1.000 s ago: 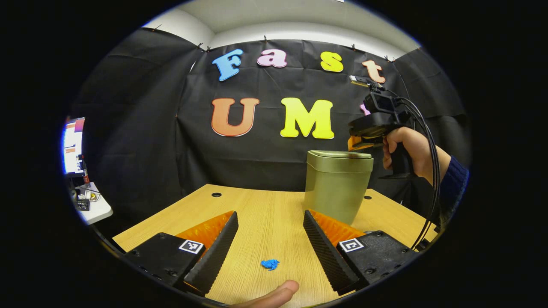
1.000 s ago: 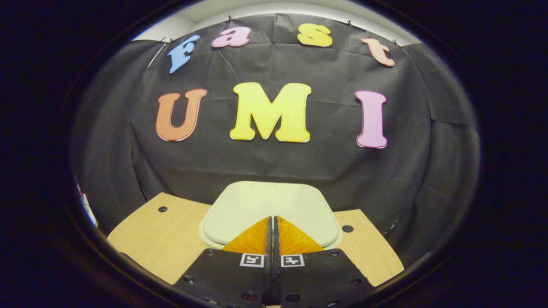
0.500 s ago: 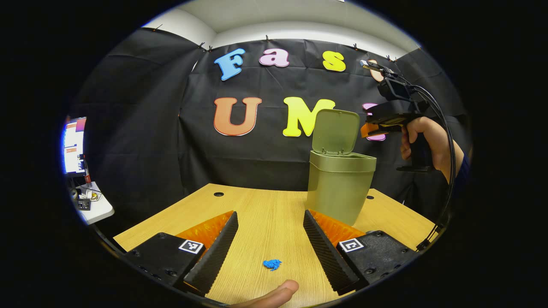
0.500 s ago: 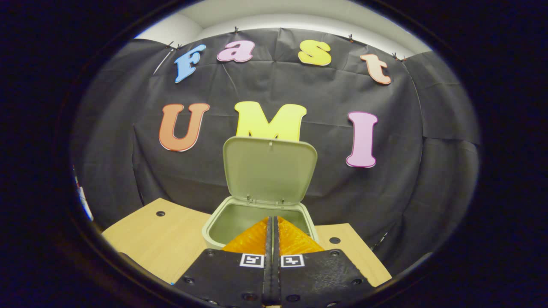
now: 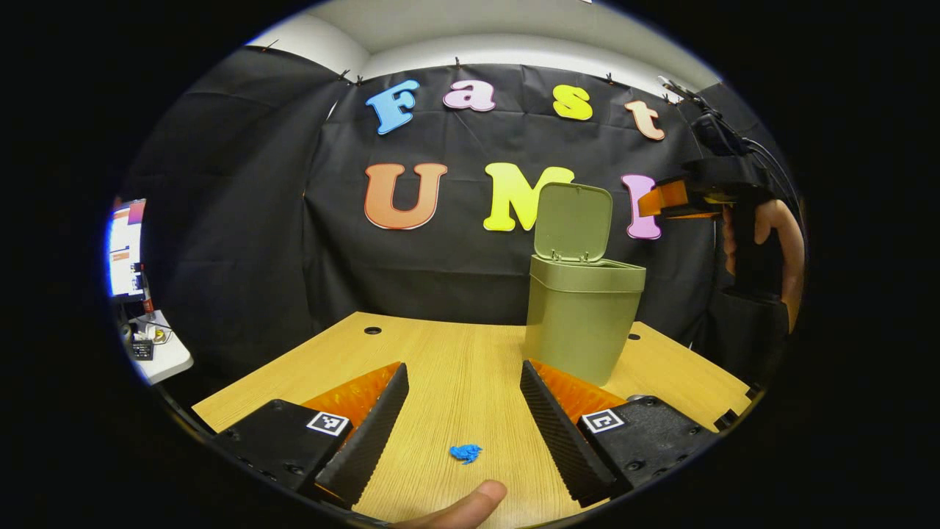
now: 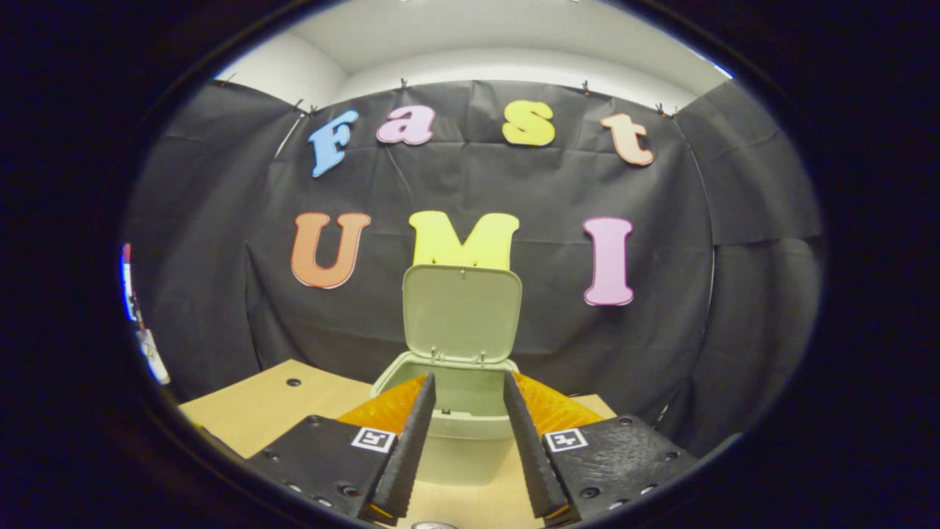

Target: Press the lid of the desktop garbage bin to open it, pick up the crumpled paper on the desktop and throw it into the bin, then pick up the pop can on the desktop and drop it into the bin, and finally close the garbage bin lid.

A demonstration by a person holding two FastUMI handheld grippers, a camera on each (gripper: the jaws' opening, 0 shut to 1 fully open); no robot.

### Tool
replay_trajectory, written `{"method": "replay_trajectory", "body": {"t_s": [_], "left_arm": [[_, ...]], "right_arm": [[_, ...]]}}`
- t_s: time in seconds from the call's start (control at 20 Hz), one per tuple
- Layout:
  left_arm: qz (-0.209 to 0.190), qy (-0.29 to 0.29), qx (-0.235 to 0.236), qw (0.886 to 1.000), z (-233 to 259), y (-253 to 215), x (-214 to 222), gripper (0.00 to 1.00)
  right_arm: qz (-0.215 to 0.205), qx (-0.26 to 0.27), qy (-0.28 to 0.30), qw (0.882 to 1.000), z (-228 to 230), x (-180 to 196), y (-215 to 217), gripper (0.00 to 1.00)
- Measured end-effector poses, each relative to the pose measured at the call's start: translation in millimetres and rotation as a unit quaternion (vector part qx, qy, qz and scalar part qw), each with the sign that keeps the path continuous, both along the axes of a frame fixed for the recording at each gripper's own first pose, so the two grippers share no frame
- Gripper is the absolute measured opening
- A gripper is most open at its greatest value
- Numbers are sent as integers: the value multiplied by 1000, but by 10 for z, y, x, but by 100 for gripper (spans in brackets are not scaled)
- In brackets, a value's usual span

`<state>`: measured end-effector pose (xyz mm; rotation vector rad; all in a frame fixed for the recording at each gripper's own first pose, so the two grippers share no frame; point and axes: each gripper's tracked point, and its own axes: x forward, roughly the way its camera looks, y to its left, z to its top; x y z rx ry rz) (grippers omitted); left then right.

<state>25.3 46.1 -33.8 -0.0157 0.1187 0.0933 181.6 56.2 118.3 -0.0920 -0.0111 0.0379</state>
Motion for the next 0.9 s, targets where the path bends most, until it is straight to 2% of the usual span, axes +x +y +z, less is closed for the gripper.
{"method": "replay_trajectory", "body": {"t_s": [0.05, 0.1, 0.15, 0.2, 0.4, 0.45, 0.55, 0.6, 0.7, 0.75, 0.8, 0.9], "left_arm": [[-1, 1, -1, 1000, -4, 7, 4, 99], [1, 2, -1, 1000, -15, 16, 7, 99], [2, 4, 0, 1000, -16, 31, 3, 99], [3, 5, -1, 1000, -33, 51, 11, 99], [9, 12, -9, 1000, -85, 117, 49, 99], [9, 11, -13, 1000, -81, 120, 60, 99], [7, 14, -20, 1000, -113, 119, 99, 99], [9, 16, -23, 1000, -130, 140, 114, 99], [13, 21, -27, 999, -166, 173, 132, 99], [14, 21, -26, 999, -174, 180, 139, 99], [14, 21, -21, 999, -187, 177, 149, 99], [11, 19, -16, 1000, -194, 172, 181, 99]], "right_arm": [[7, -3, -7, 1000, -7, -109, 13, 61], [12, -4, -10, 1000, -28, -199, 21, 74], [20, -7, -11, 1000, -81, -319, 39, 78], [26, -15, -12, 999, -153, -435, 58, 87], [28, -50, -51, 997, -344, -869, 33, 98], [28, -49, -56, 997, -431, -959, 30, 95], [23, -38, -51, 998, -672, -1112, 13, 98], [23, -34, -41, 998, -817, -1177, -4, 95], [29, -30, -28, 999, -1050, -1296, 13, 95], [25, -33, -27, 999, -1129, -1345, -15, 98], [20, -39, -28, 999, -1199, -1371, -60, 95], [5, -41, -34, 999, -1333, -1449, -151, 98]]}}
